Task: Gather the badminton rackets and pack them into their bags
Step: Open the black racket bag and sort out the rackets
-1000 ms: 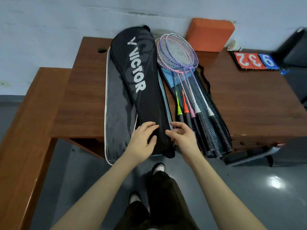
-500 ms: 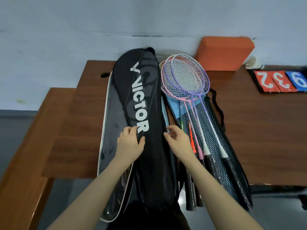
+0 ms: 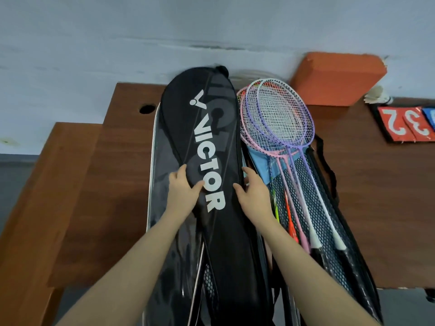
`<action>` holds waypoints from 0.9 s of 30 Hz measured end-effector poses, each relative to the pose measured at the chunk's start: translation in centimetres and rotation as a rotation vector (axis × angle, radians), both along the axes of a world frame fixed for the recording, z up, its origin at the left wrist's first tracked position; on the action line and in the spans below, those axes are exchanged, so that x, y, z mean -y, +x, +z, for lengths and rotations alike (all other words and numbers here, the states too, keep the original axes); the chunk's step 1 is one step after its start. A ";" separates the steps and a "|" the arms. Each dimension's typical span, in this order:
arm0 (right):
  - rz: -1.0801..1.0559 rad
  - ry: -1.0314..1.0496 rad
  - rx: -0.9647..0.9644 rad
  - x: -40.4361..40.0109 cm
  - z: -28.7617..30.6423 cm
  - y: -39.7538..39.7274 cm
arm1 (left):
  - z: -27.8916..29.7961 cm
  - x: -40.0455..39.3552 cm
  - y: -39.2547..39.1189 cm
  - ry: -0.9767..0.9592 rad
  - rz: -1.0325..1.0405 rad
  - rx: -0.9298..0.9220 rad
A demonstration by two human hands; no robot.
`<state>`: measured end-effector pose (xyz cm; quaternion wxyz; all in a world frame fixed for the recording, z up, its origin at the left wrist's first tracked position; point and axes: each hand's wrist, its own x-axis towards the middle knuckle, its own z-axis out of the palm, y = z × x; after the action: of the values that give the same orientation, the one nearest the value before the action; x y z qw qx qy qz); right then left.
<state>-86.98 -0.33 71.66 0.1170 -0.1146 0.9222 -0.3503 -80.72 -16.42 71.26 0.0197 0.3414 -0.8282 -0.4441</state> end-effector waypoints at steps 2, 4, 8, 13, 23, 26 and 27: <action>-0.038 0.021 -0.027 0.9 0.1 0.0 | 0.1 0.9 -0.2 0.034 -0.006 -0.036; -0.072 0.036 -0.057 1.7 0.3 0.0 | 0.3 1.3 0.0 0.049 -0.005 -0.068; -0.079 0.002 -0.125 2.1 1.0 1.0 | 1.1 1.4 1.9 0.044 0.004 -0.155; 0.005 -0.012 -0.152 2.2 1.3 4.5 | 1.8 1.3 7.1 0.063 0.081 -0.140; 0.042 -0.044 -0.024 3.0 0.7 8.4 | -0.6 2.6 12.6 -0.406 -0.181 0.160; 0.009 -0.017 0.064 4.1 1.2 6.9 | -0.3 3.0 11.9 -0.527 -0.235 0.104; 0.001 -0.014 0.087 4.7 1.5 6.4 | -0.2 3.2 11.5 -0.545 -0.250 0.083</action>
<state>-80.59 -5.02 73.19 0.1563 -0.1006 0.9138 -0.3613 -69.26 -19.66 71.06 0.0218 0.2366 -0.9526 -0.1901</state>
